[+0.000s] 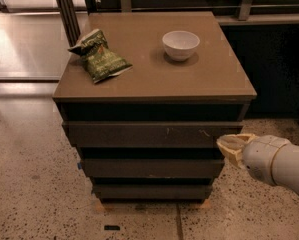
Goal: Open top drawer
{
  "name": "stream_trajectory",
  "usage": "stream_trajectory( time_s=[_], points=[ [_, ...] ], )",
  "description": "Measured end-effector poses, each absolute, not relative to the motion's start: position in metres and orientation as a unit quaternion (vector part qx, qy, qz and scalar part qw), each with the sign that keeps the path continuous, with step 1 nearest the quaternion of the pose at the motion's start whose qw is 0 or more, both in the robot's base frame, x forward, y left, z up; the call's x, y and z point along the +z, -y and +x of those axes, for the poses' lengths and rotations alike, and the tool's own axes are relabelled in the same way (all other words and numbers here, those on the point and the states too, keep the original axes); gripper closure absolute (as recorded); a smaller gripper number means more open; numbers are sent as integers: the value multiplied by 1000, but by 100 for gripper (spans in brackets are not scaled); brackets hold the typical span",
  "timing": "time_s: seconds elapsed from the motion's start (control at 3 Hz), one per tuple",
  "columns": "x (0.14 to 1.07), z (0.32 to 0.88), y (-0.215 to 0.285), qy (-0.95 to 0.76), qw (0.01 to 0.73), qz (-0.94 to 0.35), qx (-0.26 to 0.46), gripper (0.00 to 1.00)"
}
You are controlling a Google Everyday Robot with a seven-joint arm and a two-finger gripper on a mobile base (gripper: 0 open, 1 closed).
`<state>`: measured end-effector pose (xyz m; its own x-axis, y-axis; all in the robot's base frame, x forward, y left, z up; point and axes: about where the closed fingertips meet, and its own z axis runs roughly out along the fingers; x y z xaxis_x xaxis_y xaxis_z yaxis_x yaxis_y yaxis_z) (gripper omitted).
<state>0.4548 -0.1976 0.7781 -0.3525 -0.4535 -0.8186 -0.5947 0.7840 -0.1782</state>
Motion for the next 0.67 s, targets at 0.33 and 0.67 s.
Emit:
stream_trajectory(
  time_s=[0.33, 0.67],
  points=[
    [760, 463, 201, -823, 470, -313, 62, 100],
    [733, 483, 199, -822, 478, -307, 43, 100]
  ],
)
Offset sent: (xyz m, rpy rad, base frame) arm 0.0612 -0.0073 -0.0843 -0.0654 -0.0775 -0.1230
